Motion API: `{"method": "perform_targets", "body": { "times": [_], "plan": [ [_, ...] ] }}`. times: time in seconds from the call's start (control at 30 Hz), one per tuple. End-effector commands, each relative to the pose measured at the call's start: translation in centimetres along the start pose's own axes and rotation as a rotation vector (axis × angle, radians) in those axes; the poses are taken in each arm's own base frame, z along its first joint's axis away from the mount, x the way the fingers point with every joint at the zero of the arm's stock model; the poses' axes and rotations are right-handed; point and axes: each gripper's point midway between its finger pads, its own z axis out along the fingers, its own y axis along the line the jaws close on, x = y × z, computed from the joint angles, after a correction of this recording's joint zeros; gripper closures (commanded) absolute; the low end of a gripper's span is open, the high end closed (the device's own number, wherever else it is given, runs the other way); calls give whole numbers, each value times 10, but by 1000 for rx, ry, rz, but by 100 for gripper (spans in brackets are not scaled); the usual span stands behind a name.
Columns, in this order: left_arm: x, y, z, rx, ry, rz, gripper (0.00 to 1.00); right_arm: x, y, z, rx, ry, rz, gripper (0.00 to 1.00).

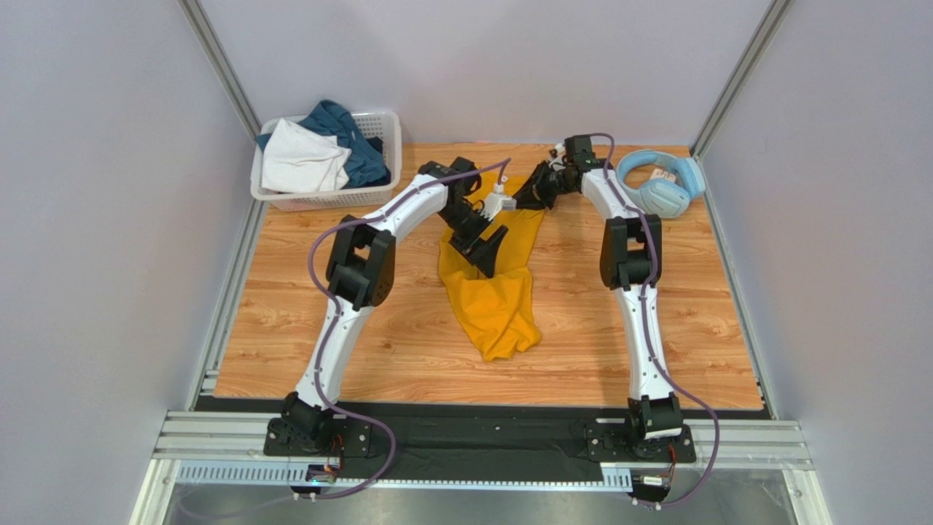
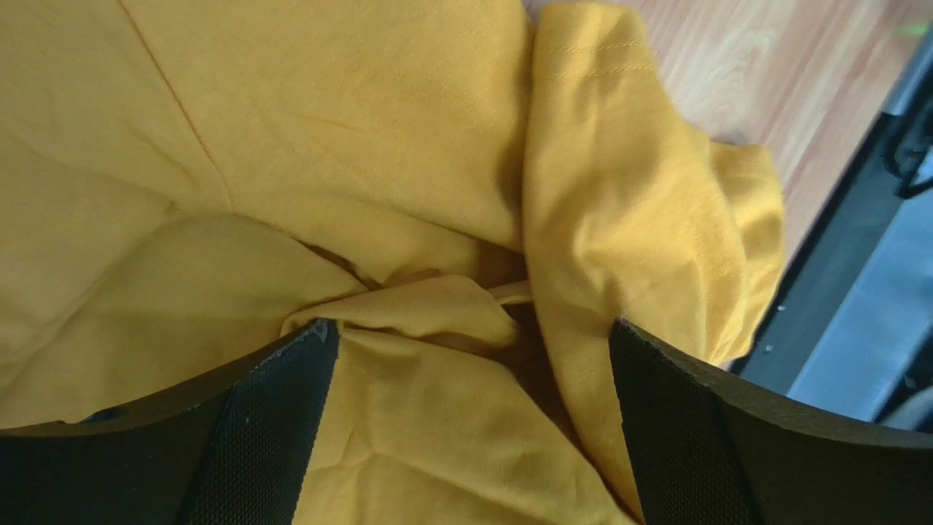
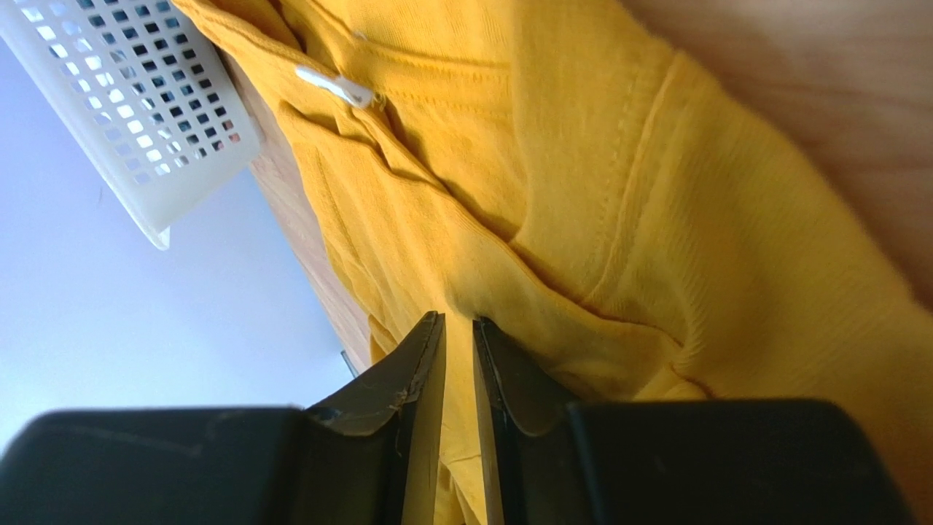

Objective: Fold and stack the t-shirts
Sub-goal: Fold the tshirt

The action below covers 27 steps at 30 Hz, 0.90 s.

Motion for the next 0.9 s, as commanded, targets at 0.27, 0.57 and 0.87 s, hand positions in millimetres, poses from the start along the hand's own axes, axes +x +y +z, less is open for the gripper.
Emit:
{"method": "perform_targets", "body": {
  "times": [0.27,0.57,0.87],
  "plan": [
    [-13,-65,2,17,13,195,0,15,19,9,-1,11,-27,79],
    [49,-92,-13,92,123,229,11,7,3,5,57,-22,-6,81],
    [74,-170,-77,236,72,339,43,-7,-6,-1,78,-53,17,82]
  ]
}}
